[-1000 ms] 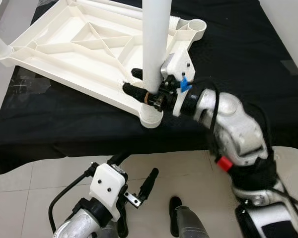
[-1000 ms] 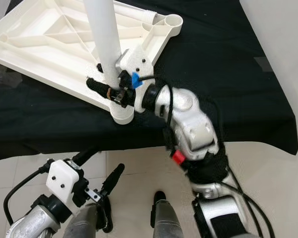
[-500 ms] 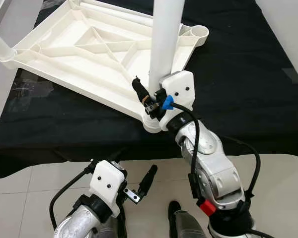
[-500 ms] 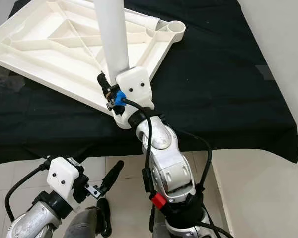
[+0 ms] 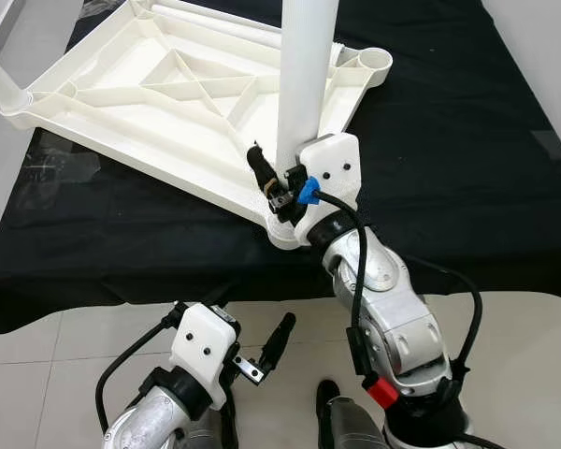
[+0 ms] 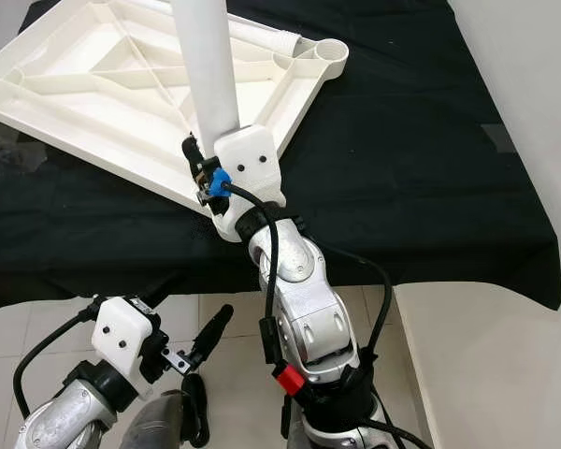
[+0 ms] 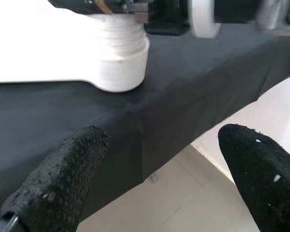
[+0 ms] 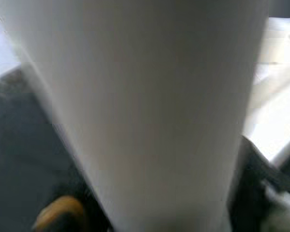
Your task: Building children table
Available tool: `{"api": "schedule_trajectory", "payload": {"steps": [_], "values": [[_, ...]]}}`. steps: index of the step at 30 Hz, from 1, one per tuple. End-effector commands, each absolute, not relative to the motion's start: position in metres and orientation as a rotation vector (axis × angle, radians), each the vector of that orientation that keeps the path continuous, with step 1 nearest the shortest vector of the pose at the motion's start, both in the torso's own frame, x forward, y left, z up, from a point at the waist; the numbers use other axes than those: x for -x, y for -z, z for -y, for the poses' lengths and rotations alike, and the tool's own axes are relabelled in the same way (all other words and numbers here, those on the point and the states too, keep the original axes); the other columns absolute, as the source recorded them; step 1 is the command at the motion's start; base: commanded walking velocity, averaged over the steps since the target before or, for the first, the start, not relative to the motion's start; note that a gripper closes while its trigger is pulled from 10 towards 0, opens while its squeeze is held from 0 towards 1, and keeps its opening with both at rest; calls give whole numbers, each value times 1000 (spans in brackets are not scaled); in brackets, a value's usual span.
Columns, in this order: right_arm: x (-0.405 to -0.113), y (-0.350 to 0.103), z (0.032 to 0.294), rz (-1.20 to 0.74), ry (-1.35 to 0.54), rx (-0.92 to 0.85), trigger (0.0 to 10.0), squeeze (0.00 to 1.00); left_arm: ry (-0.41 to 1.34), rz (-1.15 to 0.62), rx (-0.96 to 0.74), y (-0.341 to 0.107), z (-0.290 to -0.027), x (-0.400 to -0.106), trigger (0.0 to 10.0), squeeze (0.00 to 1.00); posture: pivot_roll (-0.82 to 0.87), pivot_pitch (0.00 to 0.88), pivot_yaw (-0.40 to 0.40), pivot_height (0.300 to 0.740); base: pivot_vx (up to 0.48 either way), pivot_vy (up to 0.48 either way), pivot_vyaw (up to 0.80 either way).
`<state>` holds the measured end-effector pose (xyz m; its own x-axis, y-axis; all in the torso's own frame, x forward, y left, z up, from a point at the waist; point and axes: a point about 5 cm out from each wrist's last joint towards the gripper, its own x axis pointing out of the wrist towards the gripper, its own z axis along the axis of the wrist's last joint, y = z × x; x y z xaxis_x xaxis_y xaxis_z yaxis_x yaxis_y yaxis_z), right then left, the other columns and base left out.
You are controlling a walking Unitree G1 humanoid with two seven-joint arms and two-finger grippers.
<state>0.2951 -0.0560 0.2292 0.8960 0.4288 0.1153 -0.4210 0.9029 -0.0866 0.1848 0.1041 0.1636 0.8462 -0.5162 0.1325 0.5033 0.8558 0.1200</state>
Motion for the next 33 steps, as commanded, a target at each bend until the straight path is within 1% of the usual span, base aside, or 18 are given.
{"api": "schedule_trajectory", "payload": {"steps": [1,4,5,6,7,8,13,15,16,17,18,23,28,29,30,31,33], "values": [[-302,-204,69,-4,-383,56,10000,1000,543,136,-81,-157,-103,-182,10000,0,14,391,2,740,0,0,0],[-302,-210,70,26,-405,48,10000,1000,542,136,-82,-156,-103,-182,10000,0,14,391,2,740,0,0,0],[-302,-217,68,53,-495,23,10000,0,543,137,-82,-156,-103,-182,10000,0,12,389,2,740,0,0,0],[-302,-217,68,53,-495,23,10000,0,543,137,-82,-156,-103,-182,10000,0,12,389,2,740,0,0,0],[-301,-220,66,63,-547,7,10000,0,543,138,-82,-156,-103,-183,10000,0,12,389,2,740,0,0,0],[-301,-220,66,63,-547,7,10000,0,543,138,-82,-156,-103,-183,10000,0,12,389,2,740,0,0,0],[-304,-232,70,121,-690,15,10000,0,542,140,-82,-156,-103,-183,10000,0,10,386,0,740,0,0,0],[-304,-232,70,121,-690,15,10000,0,542,140,-82,-156,-103,-183,10000,0,10,386,0,740,0,0,0],[-306,-237,73,144,-733,28,10000,0,541,141,-82,-156,-103,-183,10000,0,12,384,0,740,0,0,0],[-306,-237,73,144,-733,28,10000,0,541,141,-82,-156,-103,-183,10000,0,12,384,0,740,0,0,0],[-310,-248,81,182,-829,51,10000,0,540,142,-83,-155,-103,-184,10000,0,11,382,-1,740,0,0,0],[-319,-261,92,217,-891,84,10000,0,539,143,-82,-155,-102,-184,10000,0,9,379,-3,740,0,0,0],[-322,-274,96,262,-953,108,10000,0,540,145,-81,-156,-102,-184,10000,0,12,378,-5,740,0,0,0],[-323,-279,96,280,-984,120,7255,0,539,146,-81,-156,-102,-183,10000,0,13,378,-4,740,0,0,0],[-324,-282,97,290,-1005,127,7255,0,539,146,-81,-156,-102,-183,10000,0,13,378,-4,740,0,0,0],[-325,-283,97,296,-1018,134,0,0,539,145,-81,-155,-102,-183,10000,0,15,378,-4,740,0,0,0],[-326,-284,97,299,-1035,141,0,0,538,145,-82,-155,-102,-183,10000,0,15,378,-4,740,0,0,0]]}}
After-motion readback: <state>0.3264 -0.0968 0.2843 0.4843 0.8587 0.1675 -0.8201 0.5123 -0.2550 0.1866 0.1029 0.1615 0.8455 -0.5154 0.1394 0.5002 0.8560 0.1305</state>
